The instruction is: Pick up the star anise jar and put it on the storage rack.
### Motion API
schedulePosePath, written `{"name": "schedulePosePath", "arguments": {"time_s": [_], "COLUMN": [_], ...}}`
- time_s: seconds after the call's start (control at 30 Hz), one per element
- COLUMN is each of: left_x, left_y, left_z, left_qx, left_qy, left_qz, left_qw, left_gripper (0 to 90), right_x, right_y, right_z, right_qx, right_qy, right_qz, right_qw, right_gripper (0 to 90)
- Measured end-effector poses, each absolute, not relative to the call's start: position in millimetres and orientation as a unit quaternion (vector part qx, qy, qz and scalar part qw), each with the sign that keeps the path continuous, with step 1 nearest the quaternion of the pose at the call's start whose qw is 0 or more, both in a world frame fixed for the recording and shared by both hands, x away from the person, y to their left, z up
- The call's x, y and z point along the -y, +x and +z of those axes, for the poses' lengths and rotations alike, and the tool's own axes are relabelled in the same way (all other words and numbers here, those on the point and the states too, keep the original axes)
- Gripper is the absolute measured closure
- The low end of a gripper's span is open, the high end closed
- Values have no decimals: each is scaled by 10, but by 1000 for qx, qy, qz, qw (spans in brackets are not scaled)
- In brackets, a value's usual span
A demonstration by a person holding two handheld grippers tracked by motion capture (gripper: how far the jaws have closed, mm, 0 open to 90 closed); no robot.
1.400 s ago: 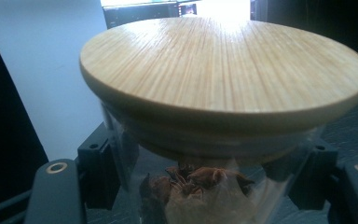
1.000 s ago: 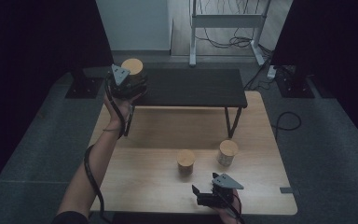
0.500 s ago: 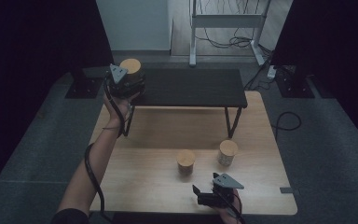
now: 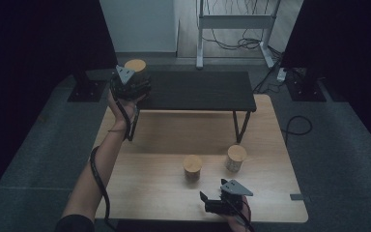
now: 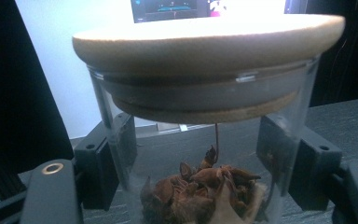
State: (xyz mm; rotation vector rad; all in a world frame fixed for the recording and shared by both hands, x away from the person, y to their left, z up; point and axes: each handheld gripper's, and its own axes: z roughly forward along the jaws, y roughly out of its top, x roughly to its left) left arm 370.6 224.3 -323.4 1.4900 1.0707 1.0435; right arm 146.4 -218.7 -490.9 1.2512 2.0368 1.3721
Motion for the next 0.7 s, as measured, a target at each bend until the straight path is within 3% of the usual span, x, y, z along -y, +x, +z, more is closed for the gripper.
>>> {"name": "schedulePosePath", "arguments": {"time_s": [0.33,0.7], "left_x": [-2266,-2214], "left_y": [3716,3650], "left_z": [-3186,-3148], "left_qx": [-444,-435], "left_qy": [618,624], "left_qz": [421,429], "left_qw": [494,488], "left_gripper": [246,88], "right_x": [2185,2182], "right_y": [1462,1455], "right_z": [-4908,-4905], "right_qx": [-725,-727], "right_qy": [445,443], "right_qz": [489,489], "right_qw": [192,193], "right_gripper": [19,19]}}
